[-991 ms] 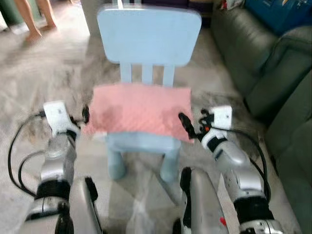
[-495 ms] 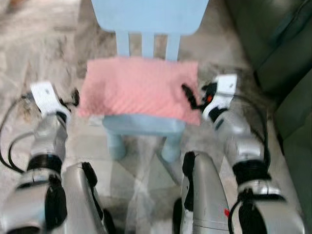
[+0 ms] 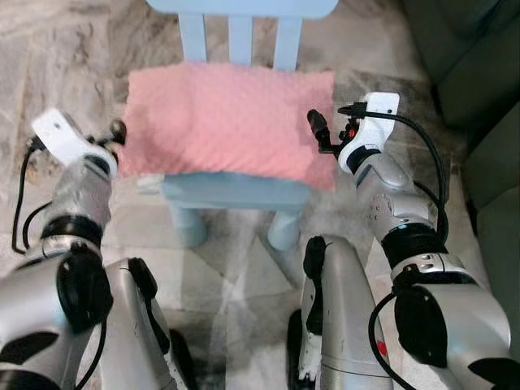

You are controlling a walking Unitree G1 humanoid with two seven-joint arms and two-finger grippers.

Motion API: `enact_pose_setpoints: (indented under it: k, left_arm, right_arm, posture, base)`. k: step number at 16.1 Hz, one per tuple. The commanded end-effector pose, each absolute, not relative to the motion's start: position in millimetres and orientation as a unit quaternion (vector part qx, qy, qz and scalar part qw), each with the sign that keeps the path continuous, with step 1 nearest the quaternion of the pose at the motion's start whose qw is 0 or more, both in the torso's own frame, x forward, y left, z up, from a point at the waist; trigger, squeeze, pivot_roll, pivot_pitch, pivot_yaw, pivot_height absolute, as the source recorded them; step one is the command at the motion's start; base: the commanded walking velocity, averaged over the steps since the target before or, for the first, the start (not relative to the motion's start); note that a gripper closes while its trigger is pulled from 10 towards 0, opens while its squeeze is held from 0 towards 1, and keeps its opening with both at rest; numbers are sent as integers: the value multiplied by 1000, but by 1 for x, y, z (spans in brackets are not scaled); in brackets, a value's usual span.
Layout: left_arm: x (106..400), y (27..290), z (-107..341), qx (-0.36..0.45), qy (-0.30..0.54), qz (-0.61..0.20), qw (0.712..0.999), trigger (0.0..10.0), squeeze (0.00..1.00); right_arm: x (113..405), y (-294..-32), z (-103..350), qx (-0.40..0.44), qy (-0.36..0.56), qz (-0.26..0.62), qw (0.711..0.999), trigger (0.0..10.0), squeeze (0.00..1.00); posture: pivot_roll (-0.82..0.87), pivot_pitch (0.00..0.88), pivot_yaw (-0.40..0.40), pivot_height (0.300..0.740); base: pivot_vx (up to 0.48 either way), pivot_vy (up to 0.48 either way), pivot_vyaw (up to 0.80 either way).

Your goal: Move the pillow to the sofa

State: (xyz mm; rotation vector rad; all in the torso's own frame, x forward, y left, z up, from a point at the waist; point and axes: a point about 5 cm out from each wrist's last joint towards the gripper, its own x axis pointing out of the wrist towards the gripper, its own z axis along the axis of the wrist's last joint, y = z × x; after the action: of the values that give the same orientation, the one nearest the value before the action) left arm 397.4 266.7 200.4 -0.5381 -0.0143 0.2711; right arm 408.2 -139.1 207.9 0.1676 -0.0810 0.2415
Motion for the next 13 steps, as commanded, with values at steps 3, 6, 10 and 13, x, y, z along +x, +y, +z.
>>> enact_pose_setpoints:
  k: [3, 6, 10, 13]
  left_arm:
    - [399, 274, 216, -299, -38, 134, 944, 10000, 0]
    - [402, 262, 209, -276, 7, 101, 956, 10000, 0]
    - [407, 241, 206, -232, 49, 34, 971, 10000, 0]
    - [408, 233, 204, -243, 63, 6, 968, 10000, 0]
  right_arm:
    - [409, -149, 211, 91, -55, 105, 989, 10000, 0]
    - [409, -149, 207, 80, -55, 110, 989, 10000, 0]
    - [407, -152, 203, 91, -52, 129, 986, 10000, 0]
    - [406, -150, 196, 121, -36, 149, 981, 10000, 0]
  posture:
    - [-146, 386, -59, 403]
    - [-151, 389, -57, 403]
    - [-152, 390, -46, 403]
    - [-147, 390, -40, 403]
  base:
    - [0, 0, 0]
    - [0, 0, 0]
    - [0, 0, 0]
    - [0, 0, 0]
